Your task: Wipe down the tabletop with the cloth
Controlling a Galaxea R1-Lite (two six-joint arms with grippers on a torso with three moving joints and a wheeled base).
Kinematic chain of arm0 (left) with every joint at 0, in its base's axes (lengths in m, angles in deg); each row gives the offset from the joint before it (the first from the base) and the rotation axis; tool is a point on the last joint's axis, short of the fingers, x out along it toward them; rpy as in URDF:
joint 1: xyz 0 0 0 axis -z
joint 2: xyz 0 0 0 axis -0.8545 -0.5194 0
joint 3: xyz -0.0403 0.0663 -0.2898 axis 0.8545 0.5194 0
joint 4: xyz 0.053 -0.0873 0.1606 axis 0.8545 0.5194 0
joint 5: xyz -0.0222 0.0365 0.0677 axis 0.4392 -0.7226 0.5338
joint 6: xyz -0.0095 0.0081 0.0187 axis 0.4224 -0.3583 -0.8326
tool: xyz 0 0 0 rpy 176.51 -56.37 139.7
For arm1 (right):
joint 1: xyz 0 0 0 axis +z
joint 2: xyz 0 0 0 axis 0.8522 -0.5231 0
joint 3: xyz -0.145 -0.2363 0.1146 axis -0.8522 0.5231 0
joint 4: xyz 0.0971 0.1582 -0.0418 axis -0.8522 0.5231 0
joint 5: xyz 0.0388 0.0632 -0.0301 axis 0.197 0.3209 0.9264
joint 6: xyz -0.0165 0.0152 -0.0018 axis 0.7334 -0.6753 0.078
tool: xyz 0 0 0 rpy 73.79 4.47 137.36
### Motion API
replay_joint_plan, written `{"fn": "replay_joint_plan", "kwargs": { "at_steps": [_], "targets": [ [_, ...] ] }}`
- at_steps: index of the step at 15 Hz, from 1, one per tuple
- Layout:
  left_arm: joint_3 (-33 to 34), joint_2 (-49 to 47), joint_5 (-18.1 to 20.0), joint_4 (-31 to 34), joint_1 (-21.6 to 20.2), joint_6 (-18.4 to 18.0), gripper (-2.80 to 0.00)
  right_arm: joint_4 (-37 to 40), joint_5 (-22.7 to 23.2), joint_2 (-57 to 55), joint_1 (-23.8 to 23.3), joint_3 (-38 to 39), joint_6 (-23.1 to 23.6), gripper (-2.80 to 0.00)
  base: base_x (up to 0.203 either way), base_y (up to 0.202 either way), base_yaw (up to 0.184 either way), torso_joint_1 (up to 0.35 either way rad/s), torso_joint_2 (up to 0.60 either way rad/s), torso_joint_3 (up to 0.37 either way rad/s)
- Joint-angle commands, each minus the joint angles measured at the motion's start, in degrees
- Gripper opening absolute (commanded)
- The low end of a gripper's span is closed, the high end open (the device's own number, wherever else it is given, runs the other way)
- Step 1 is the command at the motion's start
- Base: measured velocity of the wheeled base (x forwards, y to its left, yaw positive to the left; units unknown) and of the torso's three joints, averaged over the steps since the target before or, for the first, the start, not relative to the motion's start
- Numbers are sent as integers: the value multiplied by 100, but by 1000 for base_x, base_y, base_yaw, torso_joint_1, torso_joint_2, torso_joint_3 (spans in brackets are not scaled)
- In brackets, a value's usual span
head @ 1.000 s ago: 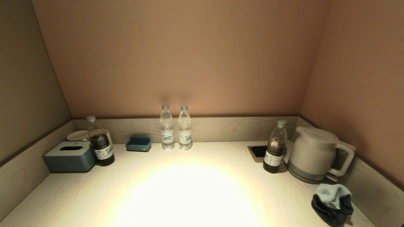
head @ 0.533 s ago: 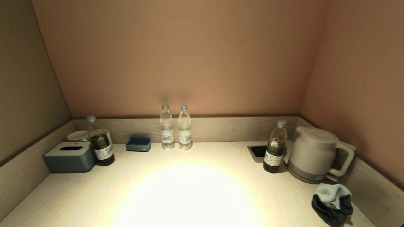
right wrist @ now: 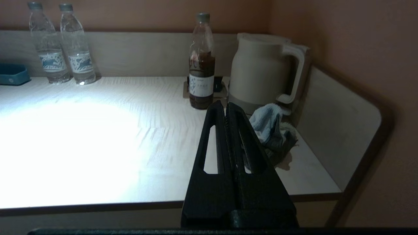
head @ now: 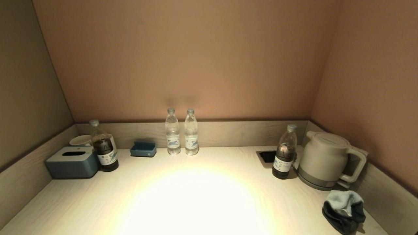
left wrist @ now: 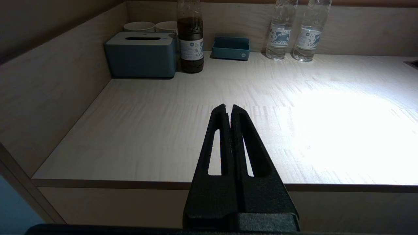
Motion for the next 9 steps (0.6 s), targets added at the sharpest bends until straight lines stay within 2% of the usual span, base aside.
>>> {"fn": "replay_joint_plan", "kwargs": {
  "at_steps": [1,9],
  "targets": [
    [0,2,-2,2,0,3,-280,590,58,5,0,0,-47,-280,0,0,0,0,0,0],
    [0,2,-2,2,0,3,-280,615,45,5,3,0,-190,-280,0,0,0,0,0,0]
  ]
}}
